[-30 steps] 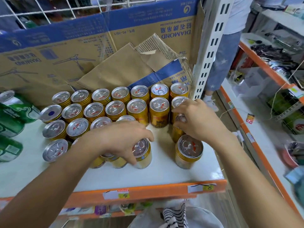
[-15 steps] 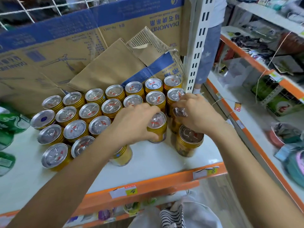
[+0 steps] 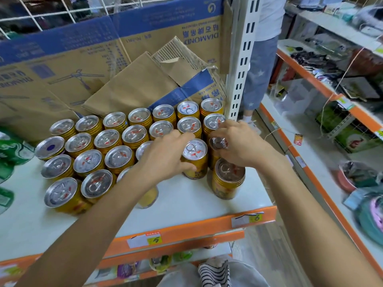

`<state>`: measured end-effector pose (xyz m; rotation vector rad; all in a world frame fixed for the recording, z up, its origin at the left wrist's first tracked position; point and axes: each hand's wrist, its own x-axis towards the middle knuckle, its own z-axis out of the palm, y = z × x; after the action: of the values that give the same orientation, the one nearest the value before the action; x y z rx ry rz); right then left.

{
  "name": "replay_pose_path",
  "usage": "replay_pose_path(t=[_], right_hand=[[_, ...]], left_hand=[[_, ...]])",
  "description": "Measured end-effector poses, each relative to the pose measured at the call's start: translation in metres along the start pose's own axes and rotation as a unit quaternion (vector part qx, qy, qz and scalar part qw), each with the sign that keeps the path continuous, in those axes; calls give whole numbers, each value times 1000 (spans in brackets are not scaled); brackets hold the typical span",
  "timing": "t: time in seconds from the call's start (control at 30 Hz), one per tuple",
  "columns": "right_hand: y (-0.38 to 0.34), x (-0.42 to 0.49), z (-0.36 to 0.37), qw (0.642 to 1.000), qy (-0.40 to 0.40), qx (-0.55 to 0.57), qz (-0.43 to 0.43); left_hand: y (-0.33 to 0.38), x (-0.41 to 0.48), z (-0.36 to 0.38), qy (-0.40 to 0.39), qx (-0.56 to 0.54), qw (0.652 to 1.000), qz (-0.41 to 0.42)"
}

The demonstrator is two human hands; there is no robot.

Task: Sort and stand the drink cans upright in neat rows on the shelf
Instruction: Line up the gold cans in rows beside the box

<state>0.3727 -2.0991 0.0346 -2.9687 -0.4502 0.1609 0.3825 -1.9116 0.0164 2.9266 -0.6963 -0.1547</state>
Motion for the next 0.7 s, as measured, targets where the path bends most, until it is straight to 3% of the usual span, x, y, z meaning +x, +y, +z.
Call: replay_pose_path(t=[0.37,0.7], right_hand=[[10,9,-4,998,-7,-29,-56],[13,8,-1,999,-4,2,-48]], left_hand=[[7,0,4,20,-54,998,-41],[12,-1,6,19,-83,995,-53]])
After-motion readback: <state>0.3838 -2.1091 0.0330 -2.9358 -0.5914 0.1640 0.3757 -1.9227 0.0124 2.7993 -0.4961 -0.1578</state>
